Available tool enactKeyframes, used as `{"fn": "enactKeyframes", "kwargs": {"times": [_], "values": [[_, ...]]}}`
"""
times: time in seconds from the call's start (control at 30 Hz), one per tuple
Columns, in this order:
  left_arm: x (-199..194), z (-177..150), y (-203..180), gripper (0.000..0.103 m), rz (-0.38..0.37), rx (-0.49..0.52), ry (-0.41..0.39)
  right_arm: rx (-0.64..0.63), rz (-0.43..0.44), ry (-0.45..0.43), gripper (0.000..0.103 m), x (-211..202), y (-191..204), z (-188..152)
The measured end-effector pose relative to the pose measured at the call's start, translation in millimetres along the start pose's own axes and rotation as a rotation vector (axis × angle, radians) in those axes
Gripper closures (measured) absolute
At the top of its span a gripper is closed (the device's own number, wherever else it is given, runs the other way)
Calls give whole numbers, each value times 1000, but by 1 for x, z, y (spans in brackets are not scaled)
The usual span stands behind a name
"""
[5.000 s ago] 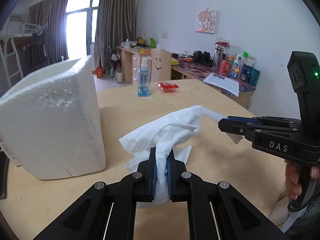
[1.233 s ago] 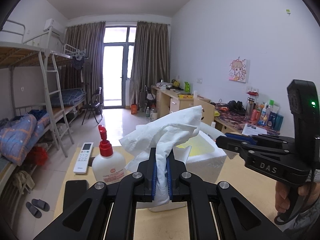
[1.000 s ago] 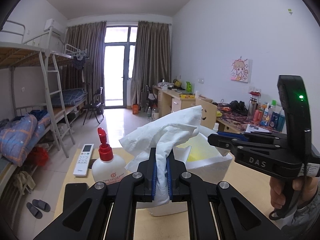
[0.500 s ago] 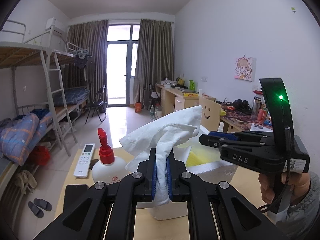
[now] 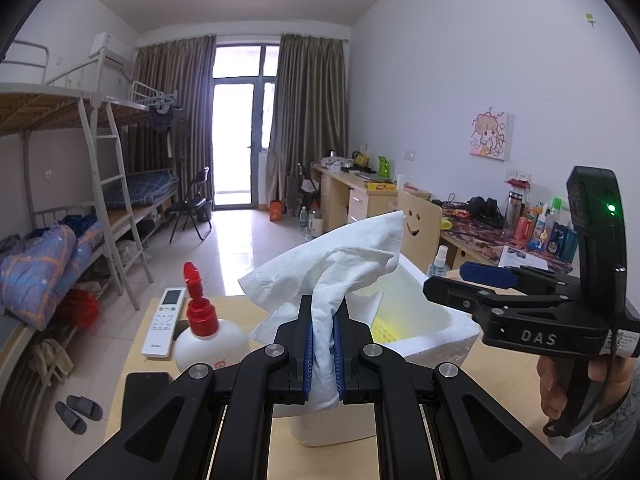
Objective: Organize soft objects
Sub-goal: 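Lower the white stick into the foam box and open the right gripper, then lower the white tissue into the foam box and open the left gripper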
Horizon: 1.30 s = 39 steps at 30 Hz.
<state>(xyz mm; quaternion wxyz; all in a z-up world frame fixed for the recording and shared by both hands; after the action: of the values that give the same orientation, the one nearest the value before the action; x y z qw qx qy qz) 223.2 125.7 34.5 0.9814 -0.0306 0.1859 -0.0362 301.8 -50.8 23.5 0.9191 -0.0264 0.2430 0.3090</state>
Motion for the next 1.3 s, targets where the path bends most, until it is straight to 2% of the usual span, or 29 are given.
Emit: {"fn": "enactKeyframes", "kwargs": {"times": [0.3,0.7,1.03,1.1,1.13,1.17,1.23,1.3], "values": [[18,6,-8,94,-31,13,20,10,-16,-18,30,-16,-16,-6],[56,9,-20,94,-60,3,94,34,-44,-39,30,-35,-42,-17],[74,11,-24,92,-40,-5,123,62,-53,-31,30,-40,-58,-28],[75,11,-25,77,-35,1,123,65,-53,-34,30,-42,-59,-30],[74,12,-25,55,-28,1,114,67,-54,-36,30,-43,-62,-30],[73,12,-26,29,-17,2,104,70,-55,-38,30,-44,-62,-30],[69,14,-25,11,10,1,73,73,-56,-41,30,-45,-64,-30],[63,16,-25,8,7,0,59,77,-60,-42,30,-46,-65,-31]]}}
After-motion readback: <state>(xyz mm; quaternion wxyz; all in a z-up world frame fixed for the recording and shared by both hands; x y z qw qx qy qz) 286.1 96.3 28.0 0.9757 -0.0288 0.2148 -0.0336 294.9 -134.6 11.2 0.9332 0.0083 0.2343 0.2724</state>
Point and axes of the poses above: each gripper's, at about its wrist camera, not at the fingertips, and x roughly the way its jaws point, y to its left, z to its top, the point moved 4 cm from there along x, roughly the way its jaws point, and after that the axes turned 3 degrees about -z, right-handed, at the moved point
